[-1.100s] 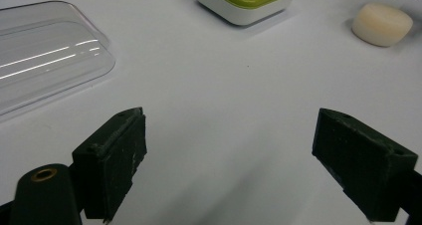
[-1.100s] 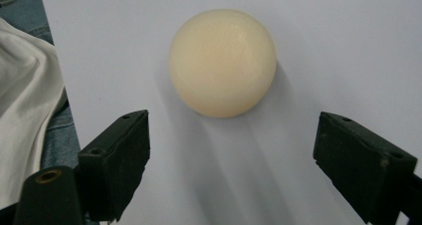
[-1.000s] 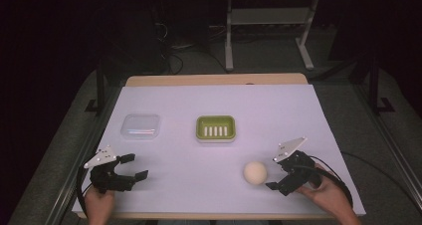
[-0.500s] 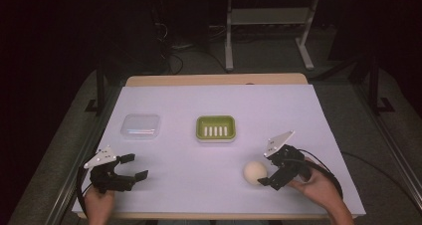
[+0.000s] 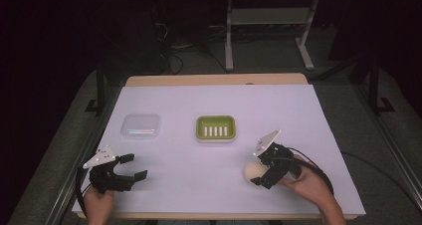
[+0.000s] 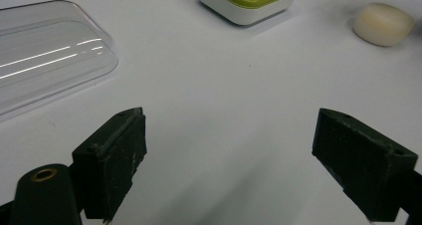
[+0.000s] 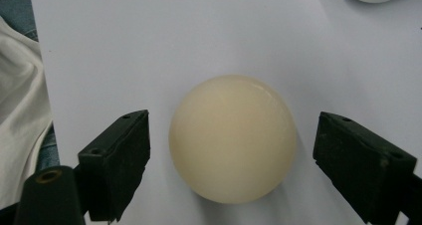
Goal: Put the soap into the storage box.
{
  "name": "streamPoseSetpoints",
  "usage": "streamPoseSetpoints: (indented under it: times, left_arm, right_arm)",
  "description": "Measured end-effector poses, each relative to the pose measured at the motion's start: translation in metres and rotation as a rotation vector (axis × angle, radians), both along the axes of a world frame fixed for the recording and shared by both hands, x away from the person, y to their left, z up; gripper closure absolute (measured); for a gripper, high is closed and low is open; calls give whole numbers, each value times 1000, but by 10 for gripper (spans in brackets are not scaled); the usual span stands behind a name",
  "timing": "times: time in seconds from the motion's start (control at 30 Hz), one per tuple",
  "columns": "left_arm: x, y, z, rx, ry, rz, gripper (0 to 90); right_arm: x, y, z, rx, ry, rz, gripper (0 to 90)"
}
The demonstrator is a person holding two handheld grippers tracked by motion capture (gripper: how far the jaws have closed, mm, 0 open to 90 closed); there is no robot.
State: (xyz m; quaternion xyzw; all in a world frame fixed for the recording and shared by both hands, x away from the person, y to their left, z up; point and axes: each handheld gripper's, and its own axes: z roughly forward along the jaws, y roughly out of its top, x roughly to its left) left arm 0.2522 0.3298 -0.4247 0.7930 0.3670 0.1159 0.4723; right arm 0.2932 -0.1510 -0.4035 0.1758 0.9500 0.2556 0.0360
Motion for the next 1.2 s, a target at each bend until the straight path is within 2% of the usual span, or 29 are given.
streamPoseSetpoints:
  times: [0.13, 0.4, 0.67, 1.2]
  left_arm:
    - [0, 0, 0, 3, -4, -2, 130]
    - [-1, -1, 0, 5, 2, 1, 130]
    - [-1, -1, -1, 4, 1, 1, 130]
    - [-1, 0, -1, 3, 5, 2, 130]
  right_arm:
    - [0, 3, -4, -4, 15, -1, 142]
    - [2, 6, -8, -13, 15, 0, 142]
    - [3, 7, -14, -22, 41, -6, 142]
    - [4, 11, -22, -71, 40, -7, 143]
